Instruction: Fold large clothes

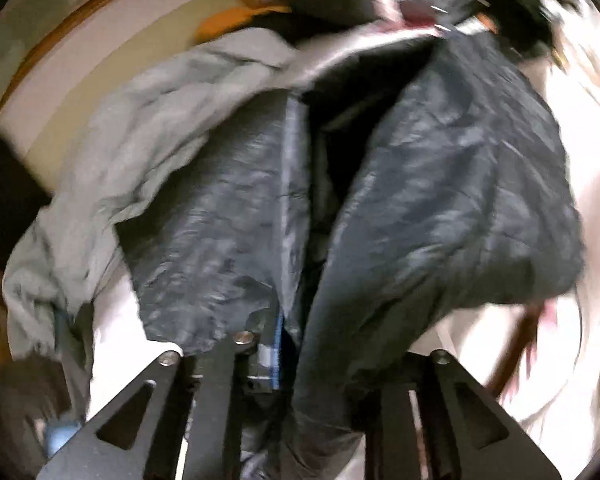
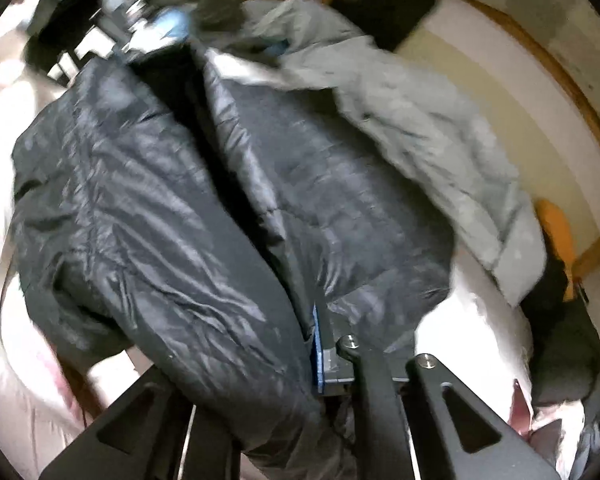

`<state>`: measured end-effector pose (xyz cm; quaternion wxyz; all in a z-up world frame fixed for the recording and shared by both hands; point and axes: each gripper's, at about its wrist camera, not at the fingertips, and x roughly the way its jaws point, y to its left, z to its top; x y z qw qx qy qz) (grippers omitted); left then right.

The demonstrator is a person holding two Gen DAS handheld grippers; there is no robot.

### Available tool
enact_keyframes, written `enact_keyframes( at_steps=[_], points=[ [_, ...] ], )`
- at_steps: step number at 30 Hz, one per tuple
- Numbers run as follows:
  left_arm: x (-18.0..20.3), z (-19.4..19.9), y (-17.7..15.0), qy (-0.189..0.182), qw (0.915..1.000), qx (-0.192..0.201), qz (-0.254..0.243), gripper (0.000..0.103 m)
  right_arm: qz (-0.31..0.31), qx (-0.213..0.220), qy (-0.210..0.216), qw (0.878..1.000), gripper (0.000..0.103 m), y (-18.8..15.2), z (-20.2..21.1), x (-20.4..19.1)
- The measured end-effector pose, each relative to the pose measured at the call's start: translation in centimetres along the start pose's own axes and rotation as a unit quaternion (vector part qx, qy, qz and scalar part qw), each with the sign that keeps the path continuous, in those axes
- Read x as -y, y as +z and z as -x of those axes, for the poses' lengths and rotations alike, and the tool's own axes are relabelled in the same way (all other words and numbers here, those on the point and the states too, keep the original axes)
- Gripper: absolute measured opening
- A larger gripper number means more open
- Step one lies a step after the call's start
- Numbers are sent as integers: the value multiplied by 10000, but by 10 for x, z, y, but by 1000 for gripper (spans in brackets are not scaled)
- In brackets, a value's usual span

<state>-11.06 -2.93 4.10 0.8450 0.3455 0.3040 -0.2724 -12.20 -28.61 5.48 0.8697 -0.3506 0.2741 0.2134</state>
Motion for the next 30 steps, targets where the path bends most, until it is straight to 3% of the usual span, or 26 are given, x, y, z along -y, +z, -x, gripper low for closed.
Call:
enact_keyframes(
  at_steps=[1,2,4,8,13,16,20,24,27,30],
  points=[
    [-10,2,8,129,9997,91,172,27,-85,73,-135,9998,25,7,1,11],
    [-21,2,19,309,9990,195,266,28,-123,151,-356,9992,43,15,0,21],
    [-45,-7,36,626,9969,287,372,35,-138,314,-890,9954,62,33,-9,42],
    [-94,-56,66,1100,9912,64,736,49,-527,228,-1025,9931,62,66,-51,84],
    [-164,-117,82,1178,9850,-395,1196,57,-975,-8,-1270,9871,62,90,-116,136],
    [-185,-138,84,1744,9777,-477,1067,68,-1294,-330,-1161,9842,62,91,-151,155],
    [-204,-138,73,1970,9698,-333,1399,72,-1707,-519,-1067,9782,62,75,-185,168],
    [-213,-125,50,1934,9621,-26,1925,74,-2141,-675,-1064,9687,62,44,-195,167],
    [-213,-114,26,1871,9504,99,2484,75,-2550,-877,-1010,9576,62,26,-196,174],
    [-214,-101,-2,1679,9342,270,3138,79,-3138,-613,-891,9433,62,15,-179,186]
  ],
)
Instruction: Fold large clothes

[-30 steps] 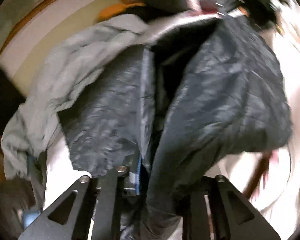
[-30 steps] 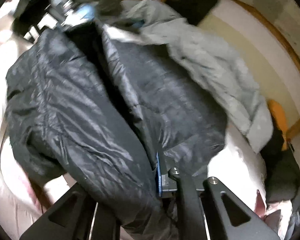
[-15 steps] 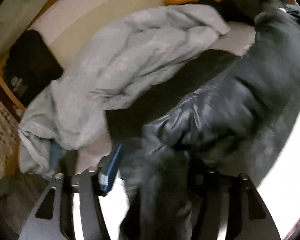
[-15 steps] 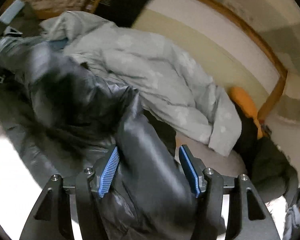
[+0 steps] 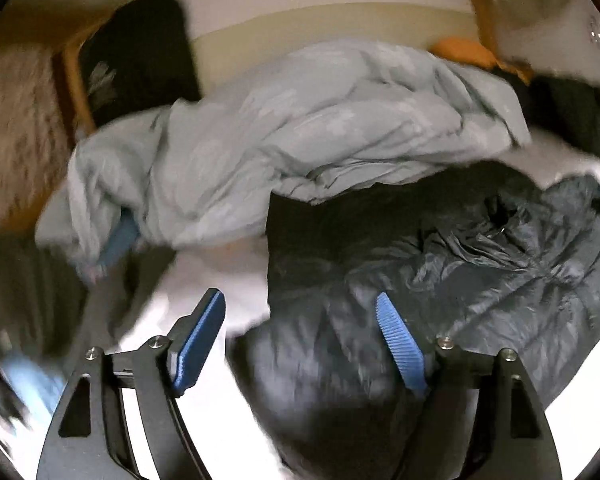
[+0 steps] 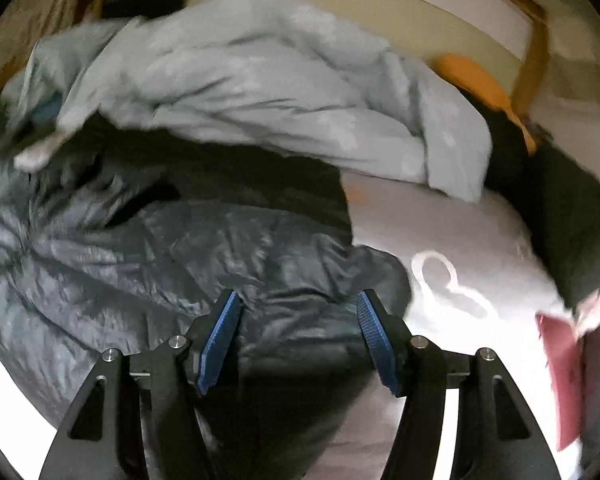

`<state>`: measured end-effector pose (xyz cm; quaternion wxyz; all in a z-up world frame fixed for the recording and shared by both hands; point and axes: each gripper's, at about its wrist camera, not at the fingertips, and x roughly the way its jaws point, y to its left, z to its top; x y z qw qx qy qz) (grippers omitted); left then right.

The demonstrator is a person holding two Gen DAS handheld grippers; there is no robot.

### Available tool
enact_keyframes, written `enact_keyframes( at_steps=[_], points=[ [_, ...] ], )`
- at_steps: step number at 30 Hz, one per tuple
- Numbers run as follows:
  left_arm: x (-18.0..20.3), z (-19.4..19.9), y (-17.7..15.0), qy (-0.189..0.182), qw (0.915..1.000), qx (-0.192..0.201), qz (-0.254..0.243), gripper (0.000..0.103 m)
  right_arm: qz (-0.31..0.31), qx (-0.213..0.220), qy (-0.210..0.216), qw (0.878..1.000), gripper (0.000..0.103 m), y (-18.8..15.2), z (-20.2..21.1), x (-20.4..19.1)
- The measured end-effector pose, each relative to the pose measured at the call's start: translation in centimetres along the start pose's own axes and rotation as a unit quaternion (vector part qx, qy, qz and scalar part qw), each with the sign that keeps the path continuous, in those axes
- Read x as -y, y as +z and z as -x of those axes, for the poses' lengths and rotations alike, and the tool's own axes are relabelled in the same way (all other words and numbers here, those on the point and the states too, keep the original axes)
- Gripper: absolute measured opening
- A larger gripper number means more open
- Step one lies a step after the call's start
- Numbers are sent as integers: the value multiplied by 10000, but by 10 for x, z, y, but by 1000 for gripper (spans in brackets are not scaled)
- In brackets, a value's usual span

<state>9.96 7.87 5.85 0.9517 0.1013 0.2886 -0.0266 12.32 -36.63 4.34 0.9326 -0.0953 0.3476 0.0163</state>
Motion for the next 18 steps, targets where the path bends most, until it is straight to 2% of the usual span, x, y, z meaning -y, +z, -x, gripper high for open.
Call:
enact_keyframes(
  at_steps=[2,3,4,5,7,8,11,13,14,18],
  points=[
    [-7,-1,-15,-114,9994,-151,304,79,-350,78,462,9983,62,-2,9,8],
    [-7,-6,-20,-55,9989,-290,358,79,-377,60,590,9975,62,-3,10,8],
    [-5,-17,-25,128,9981,-521,295,79,-345,-12,640,9974,55,-4,7,5],
    [-1,-29,-30,347,9965,-743,149,80,-255,-123,536,9982,34,-6,2,1],
    [1,-44,-36,439,9955,-827,132,80,-125,-468,177,9987,14,-11,-16,-4],
    [-1,-50,-38,432,9952,-857,211,80,-188,-611,94,9979,8,-15,-26,-1],
    [-9,-66,-42,411,9927,-963,601,81,-493,-851,-10,9951,6,-25,-48,10],
    [-13,-78,-48,491,9900,-1079,758,90,-438,-988,-156,9940,6,-32,-62,9],
    [-15,-83,-53,537,9882,-1128,892,92,-411,-1040,-138,9936,6,-35,-67,7],
    [-19,-89,-59,352,9858,-1249,1070,92,-391,-1159,-112,9924,6,-37,-73,5]
  ],
)
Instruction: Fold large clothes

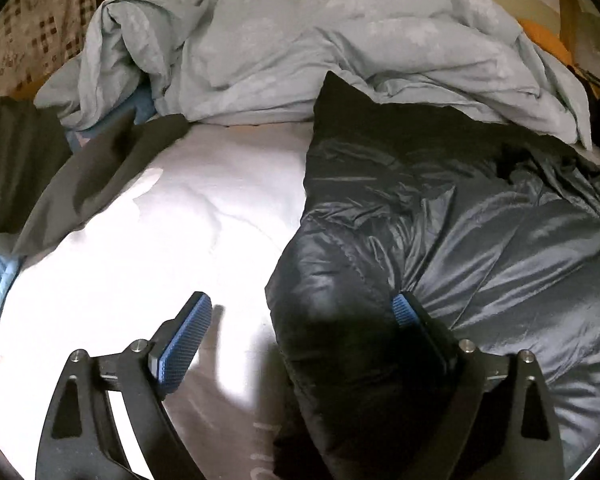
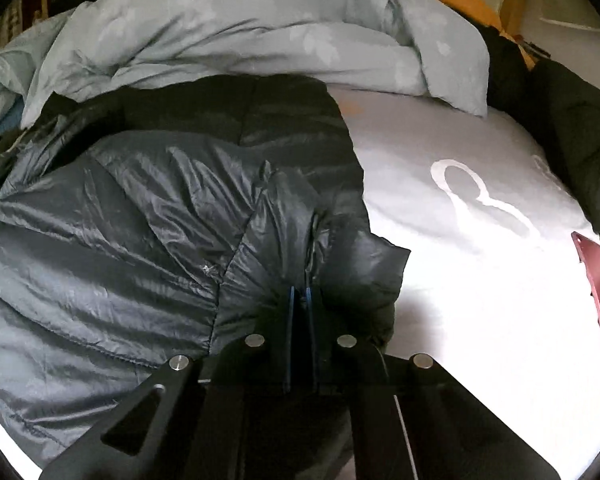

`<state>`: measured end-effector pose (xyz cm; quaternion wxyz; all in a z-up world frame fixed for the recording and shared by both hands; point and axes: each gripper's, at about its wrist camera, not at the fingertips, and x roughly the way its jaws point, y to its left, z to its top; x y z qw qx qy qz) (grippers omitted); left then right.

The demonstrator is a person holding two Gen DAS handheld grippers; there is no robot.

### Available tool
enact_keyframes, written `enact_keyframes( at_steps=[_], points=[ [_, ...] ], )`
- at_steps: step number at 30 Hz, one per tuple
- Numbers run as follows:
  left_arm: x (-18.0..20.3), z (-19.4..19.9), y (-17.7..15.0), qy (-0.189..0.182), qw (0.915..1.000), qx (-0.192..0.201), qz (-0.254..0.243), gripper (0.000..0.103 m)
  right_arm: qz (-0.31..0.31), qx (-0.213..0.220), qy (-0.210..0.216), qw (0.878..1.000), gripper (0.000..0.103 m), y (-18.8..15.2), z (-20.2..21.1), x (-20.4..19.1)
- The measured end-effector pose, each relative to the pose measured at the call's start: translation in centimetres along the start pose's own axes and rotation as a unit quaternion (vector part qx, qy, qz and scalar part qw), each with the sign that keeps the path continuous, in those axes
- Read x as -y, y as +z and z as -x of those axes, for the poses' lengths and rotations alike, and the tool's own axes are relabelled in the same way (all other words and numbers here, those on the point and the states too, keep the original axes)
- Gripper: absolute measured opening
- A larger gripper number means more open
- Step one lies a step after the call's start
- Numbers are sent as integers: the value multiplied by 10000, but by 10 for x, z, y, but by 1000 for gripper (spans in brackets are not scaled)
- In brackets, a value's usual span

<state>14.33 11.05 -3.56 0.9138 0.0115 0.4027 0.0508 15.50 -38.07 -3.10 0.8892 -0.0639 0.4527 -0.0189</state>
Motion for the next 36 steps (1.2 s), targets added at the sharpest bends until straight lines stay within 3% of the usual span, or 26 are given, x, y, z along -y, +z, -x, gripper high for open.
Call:
enact_keyframes(
  at_steps=[6,9,12,13,14,15,16,19,22,26,32,36],
  points=[
    [0,6,0,-8,10000,75,37,90,-230,75,141,9996,6,-2,6,9],
    [6,41,0,242,9963,824,50,79,-92,342,-111,9993,6,-4,28,2],
    [17,89,1,-157,9893,1442,122,79,194,982,-134,9949,9,-6,73,-15],
    [22,103,1,-287,9879,1518,156,80,113,1234,13,9923,20,-8,93,-20],
    [28,117,-1,-424,9859,1609,199,80,17,1333,132,9910,38,-9,104,-23],
    [34,127,-3,-548,9839,1683,235,82,-107,1436,282,9892,48,-12,115,-26],
    [41,137,-5,-635,9827,1722,261,87,-243,1585,439,9861,62,-17,129,-32],
    [62,155,-14,-786,9807,1773,249,100,-203,1783,651,9816,69,-31,151,-50],
    [78,167,-25,-726,9788,1911,109,103,-149,2097,591,9759,88,-45,166,-64],
    [93,170,-34,-651,9786,1945,-174,103,-97,2335,511,9710,89,-58,179,-70],
    [94,168,-41,-944,9779,1857,-177,103,39,2302,418,9722,90,-66,177,-72],
    [105,169,-46,-767,9764,1959,-490,103,154,2264,367,9732,90,-67,172,-74]
  ],
)
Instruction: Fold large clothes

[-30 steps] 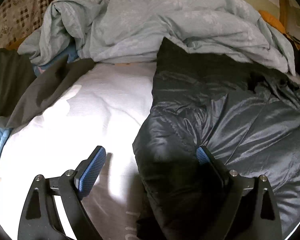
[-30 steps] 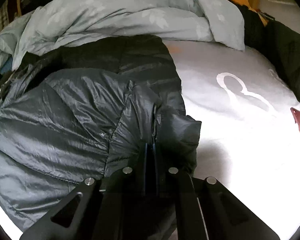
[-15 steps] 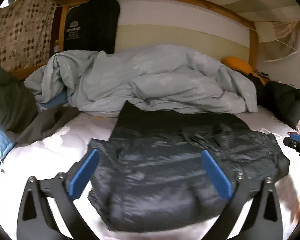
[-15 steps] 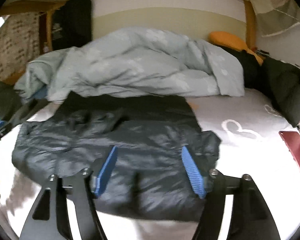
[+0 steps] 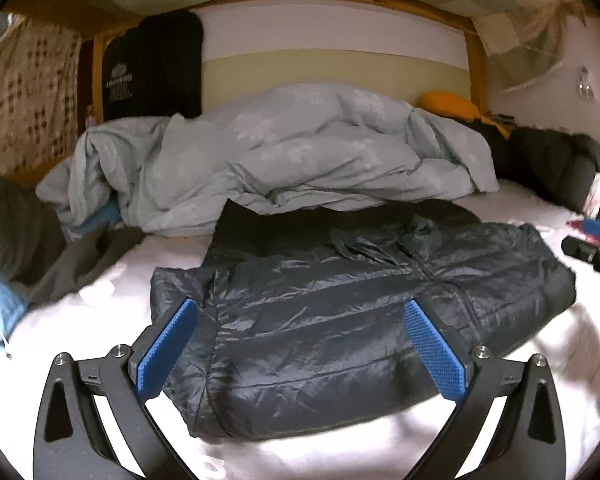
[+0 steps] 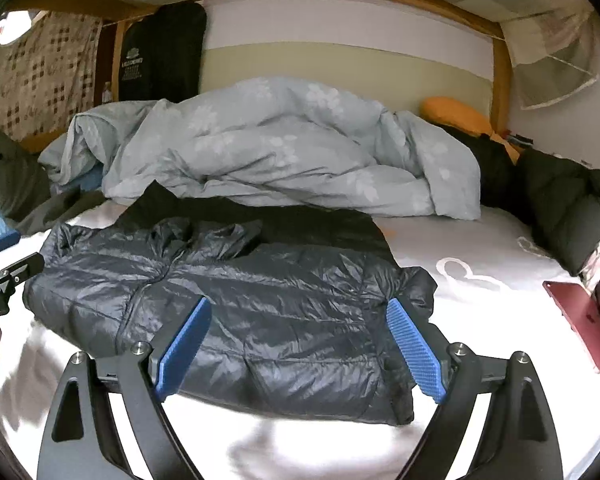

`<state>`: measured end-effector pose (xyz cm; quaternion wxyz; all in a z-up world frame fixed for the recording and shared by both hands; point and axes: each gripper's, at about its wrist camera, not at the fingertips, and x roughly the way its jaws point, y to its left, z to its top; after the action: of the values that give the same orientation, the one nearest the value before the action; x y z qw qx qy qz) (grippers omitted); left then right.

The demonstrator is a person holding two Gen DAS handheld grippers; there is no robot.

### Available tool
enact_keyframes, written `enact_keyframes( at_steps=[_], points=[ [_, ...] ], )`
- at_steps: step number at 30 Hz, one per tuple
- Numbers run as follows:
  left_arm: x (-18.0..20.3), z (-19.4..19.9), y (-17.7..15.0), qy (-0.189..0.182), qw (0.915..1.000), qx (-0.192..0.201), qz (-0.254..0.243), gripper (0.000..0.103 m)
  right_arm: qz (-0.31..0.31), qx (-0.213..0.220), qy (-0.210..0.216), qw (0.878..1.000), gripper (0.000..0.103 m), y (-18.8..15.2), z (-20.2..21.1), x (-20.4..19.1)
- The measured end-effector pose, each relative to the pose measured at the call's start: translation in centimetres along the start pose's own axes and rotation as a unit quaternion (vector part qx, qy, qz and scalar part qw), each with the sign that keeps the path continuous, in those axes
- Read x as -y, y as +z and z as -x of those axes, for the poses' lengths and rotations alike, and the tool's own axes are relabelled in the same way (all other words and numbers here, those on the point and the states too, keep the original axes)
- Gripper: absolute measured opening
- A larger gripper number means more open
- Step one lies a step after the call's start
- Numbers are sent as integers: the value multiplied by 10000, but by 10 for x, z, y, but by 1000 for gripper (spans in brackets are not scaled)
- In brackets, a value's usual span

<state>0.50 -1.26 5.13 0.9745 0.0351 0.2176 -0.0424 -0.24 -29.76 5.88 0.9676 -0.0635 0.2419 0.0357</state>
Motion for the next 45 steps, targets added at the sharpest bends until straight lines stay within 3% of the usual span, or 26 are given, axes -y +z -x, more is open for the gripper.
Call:
enact_keyframes(
  at_steps=[3,5,6,8,10,13,17,19,22,26,27,28,29,30,31,39,42,45],
  points=[
    [8,-1,-3,-112,9997,-80,-220,102,109,-60,47,9999,90,-2,-3,-4],
    [17,-5,-8,-292,9979,-280,-500,103,535,-192,-13,9984,90,-6,-8,-15],
    [23,-9,-10,-476,9948,-486,-763,102,939,-350,-127,9949,90,-10,-13,-24],
    [37,-17,-19,-902,9793,-933,-1556,98,1877,-705,-184,9795,90,-26,-24,-43],
    [46,-20,-31,-813,9681,-1030,-2136,94,2386,-900,-60,9669,90,-42,-30,-58],
    [51,-28,-42,-857,9583,-1242,-2427,92,3023,-1074,103,9471,90,-62,-37,-80],
    [54,-39,-51,-462,9559,-1203,-2640,92,3891,-800,-509,9163,90,-82,-49,-105],
    [53,-45,-55,-272,9551,-1163,-2711,92,3982,-753,-718,9114,90,-85,-56,-108],
    [50,-61,-64,-99,9569,-1210,-2640,92,3944,-714,-1006,9106,90,-81,-66,-102],
    [47,-74,-64,-50,9610,-1207,-2487,92,3538,-943,-1150,9234,87,-70,-82,-81],
    [46,-75,-62,-55,9621,-1217,-2440,85,3483,-980,-1121,9255,77,-69,-84,-76],
    [44,-77,-61,-31,9631,-1225,-2396,66,3467,-1049,-1140,9251,50,-70,-88,-73],
    [41,-78,-59,-12,9645,-1236,-2334,56,3430,-1128,-1163,9252,28,-70,-92,-71],
    [39,-77,-57,-31,9656,-1236,-2287,38,3365,-1137,-1111,9281,23,-70,-91,-70],
    [38,-72,-55,-70,9673,-1215,-2227,27,3267,-1076,-979,9338,13,-67,-84,-69],
    [31,27,-43,-480,9731,-1258,-1870,20,2548,-1075,-269,9606,9,-63,12,-66],
    [37,69,-63,-680,9672,-1305,-2068,22,2461,-1213,-84,9616,10,-80,47,-66],
    [43,83,-76,-641,9617,-1388,-2275,24,2540,-1424,-97,9566,10,-95,62,-70]
  ],
)
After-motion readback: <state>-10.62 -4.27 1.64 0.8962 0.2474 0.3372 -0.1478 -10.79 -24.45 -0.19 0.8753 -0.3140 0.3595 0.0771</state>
